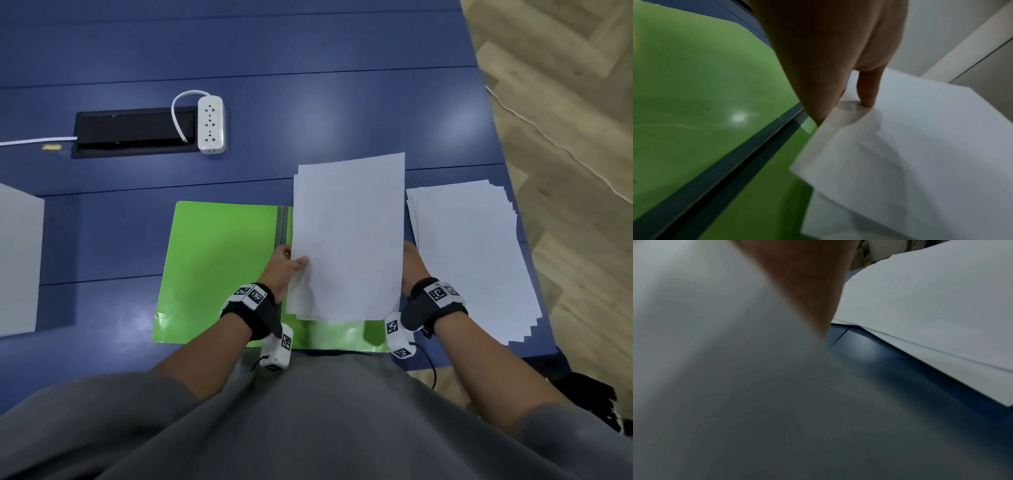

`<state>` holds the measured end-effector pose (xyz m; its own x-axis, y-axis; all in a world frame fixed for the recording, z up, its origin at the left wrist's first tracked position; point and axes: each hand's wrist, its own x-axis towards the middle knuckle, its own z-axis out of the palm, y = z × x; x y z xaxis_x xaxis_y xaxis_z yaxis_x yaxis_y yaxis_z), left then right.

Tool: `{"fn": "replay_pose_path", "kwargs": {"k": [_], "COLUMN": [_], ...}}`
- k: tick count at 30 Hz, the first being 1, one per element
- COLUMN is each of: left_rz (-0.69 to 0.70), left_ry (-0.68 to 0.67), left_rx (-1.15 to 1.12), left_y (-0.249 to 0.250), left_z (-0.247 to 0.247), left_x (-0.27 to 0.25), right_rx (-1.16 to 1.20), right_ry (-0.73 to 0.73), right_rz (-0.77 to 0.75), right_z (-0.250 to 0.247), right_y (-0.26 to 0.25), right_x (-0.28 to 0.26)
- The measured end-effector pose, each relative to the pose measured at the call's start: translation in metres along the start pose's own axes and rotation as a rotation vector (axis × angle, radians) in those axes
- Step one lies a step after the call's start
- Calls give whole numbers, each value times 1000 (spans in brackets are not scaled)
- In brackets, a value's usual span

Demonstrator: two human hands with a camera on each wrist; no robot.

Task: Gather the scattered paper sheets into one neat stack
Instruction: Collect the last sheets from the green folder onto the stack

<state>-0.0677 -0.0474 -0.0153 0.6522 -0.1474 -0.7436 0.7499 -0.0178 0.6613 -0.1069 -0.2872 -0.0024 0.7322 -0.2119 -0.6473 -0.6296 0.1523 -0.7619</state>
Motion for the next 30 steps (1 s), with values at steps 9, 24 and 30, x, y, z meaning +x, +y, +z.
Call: {"fn": "replay_pose_path", "kwargs": {"k": [9,24,30], "left_rz": [64,108,108], "left_ry": [17,-344,-198], "left_rx": [317,647,833], "left_y": [-3,-9,-9], "left_z": [30,185,236], "left_x": [5,22,30], "right_rx": [147,-658,-755], "right_ry": [38,351,464], "right_rz": [43,13,47], "right_z": [-36,-167,-196], "right_y": [-7,4,7], "right_x": [-3,21,24]}}
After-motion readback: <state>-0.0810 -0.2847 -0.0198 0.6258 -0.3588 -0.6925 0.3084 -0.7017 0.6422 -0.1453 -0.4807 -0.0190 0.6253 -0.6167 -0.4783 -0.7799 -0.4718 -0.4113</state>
